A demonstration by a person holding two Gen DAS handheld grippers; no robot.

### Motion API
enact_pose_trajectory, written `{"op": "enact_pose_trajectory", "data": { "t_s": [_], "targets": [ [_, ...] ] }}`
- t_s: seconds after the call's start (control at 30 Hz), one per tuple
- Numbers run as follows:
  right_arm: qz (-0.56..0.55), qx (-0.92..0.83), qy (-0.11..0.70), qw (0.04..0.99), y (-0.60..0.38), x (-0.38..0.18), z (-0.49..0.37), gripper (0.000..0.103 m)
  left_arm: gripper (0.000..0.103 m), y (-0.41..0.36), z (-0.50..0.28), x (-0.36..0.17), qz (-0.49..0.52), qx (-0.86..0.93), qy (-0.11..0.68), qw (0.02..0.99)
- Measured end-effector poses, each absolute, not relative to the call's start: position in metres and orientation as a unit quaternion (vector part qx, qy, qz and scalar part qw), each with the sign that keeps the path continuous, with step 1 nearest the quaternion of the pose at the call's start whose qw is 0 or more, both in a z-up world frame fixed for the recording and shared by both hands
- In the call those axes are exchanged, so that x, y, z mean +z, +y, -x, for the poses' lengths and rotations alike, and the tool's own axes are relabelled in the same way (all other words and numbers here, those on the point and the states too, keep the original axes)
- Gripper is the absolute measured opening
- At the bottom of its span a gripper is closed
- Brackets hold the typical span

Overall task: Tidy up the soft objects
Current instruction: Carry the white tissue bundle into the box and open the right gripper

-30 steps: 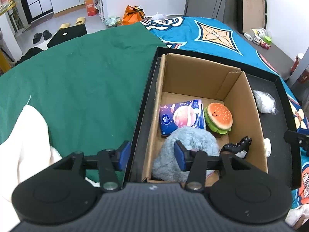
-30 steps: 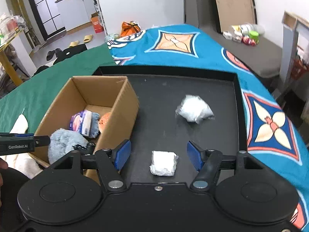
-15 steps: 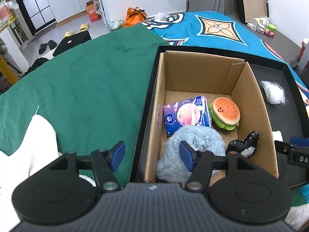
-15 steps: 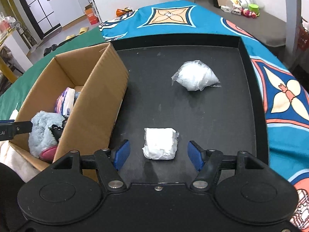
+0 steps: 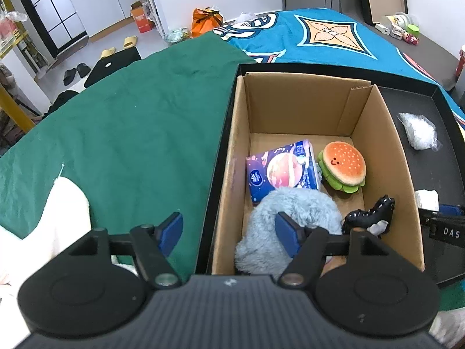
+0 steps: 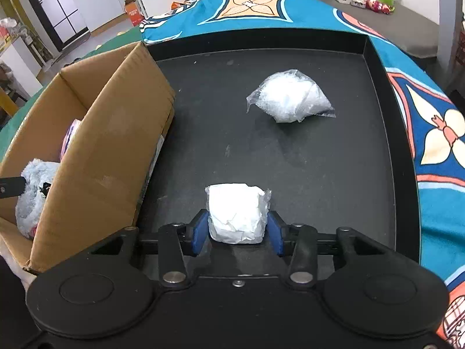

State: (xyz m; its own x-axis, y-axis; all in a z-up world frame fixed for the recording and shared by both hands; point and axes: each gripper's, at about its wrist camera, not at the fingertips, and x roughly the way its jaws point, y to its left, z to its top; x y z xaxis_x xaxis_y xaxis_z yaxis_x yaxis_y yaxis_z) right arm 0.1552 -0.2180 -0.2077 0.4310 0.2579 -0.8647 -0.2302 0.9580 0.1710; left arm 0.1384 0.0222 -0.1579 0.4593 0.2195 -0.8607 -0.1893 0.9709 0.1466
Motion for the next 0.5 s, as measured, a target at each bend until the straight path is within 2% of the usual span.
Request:
{"op": "enact_pose_trajectory", "data": {
  "t_s": [0.5],
  "targets": [
    [-0.041, 0.137, 0.486, 0.862, -0.227, -0.165, -0.145, 0.042, 0.069, 0.033, -0.128, -0.146, 0.020, 0.119, 0.479, 0.870]
  ]
}}
